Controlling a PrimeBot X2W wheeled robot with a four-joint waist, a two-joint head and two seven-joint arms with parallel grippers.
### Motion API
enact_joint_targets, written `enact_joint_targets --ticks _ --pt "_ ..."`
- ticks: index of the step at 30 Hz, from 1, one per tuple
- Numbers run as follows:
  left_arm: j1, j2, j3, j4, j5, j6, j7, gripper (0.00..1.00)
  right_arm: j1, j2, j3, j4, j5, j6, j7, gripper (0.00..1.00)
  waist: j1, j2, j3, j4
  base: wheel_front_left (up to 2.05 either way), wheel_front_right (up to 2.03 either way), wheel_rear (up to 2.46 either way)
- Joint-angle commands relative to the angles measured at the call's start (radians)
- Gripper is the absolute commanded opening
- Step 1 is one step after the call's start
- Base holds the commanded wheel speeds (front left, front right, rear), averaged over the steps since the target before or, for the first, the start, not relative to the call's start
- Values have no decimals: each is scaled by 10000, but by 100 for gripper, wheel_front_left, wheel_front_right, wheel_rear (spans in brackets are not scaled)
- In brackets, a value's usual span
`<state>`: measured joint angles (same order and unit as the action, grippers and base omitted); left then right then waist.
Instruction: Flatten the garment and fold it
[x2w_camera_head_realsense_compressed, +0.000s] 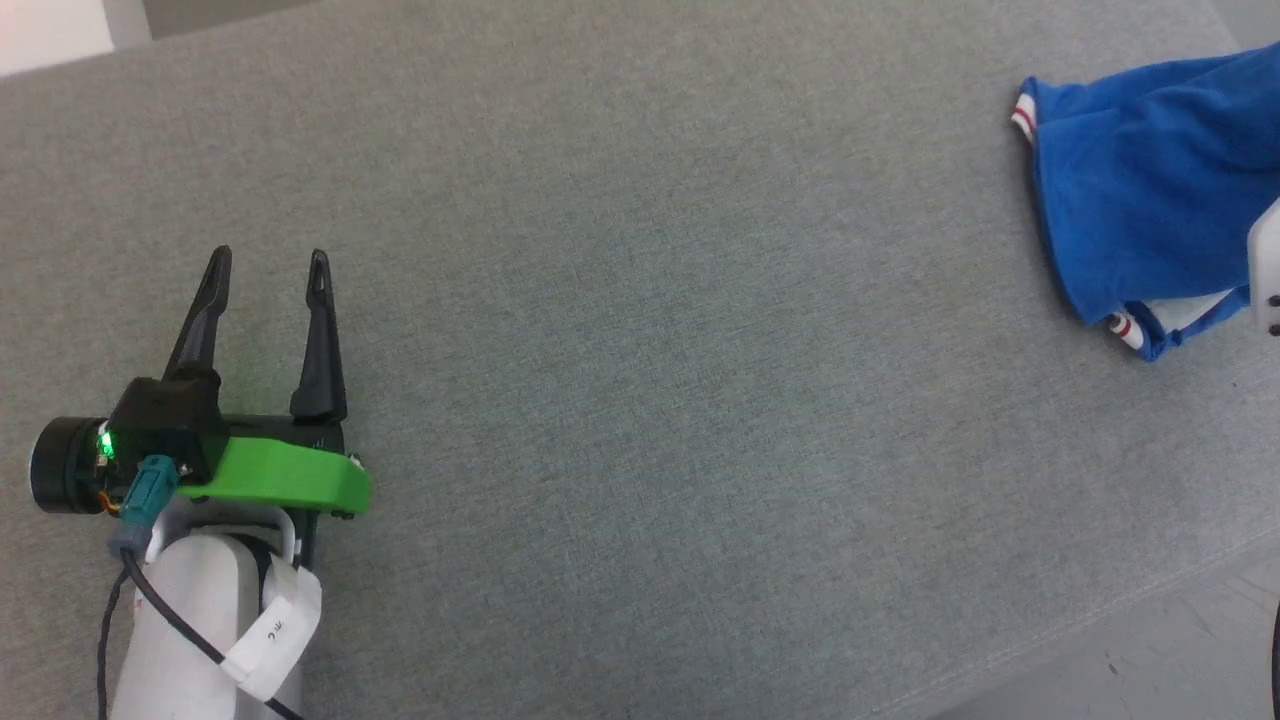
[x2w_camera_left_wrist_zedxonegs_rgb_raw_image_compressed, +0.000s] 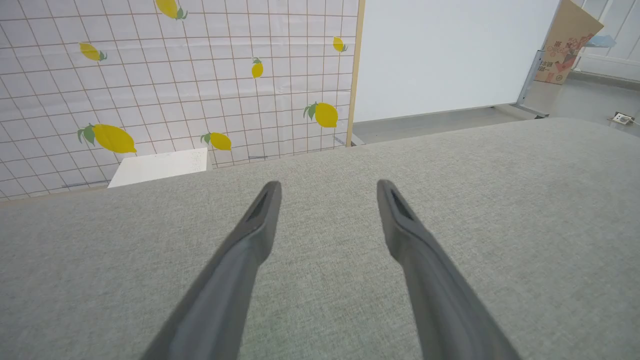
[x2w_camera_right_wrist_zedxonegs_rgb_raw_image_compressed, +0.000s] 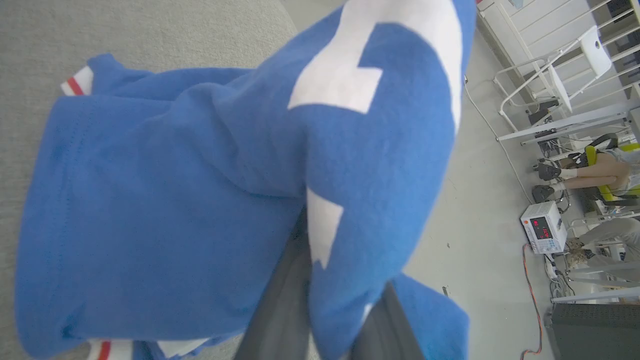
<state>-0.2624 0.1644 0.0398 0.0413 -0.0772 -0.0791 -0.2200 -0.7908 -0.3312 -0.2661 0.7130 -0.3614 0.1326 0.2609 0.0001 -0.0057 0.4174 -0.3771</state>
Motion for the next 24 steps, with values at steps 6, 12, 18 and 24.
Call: enact_joint_targets --ticks 6,12,18,24 --pt "61 51 3 -23 34 82 -23 100 -458 31 -869 456 -748 -19 -739 35 -1 57 120 468 0 0 0" --pt "324 -254 -84 368 -190 159 -232 100 -408 -200 -1487 715 -899 -19 -1564 100 -1 57 -724 1176 0 0 0" --pt "818 -569 -152 912 -459 206 -376 100 32 -224 -1259 592 -246 -19 -2630 100 -1 57 -1992 1922 0 0 0" --pt "1209 -811 -245 1338 -765 137 -411 100 1281 152 -541 -266 1279 -19 -3419 100 -1 57 -3010 2706 0 0 0"
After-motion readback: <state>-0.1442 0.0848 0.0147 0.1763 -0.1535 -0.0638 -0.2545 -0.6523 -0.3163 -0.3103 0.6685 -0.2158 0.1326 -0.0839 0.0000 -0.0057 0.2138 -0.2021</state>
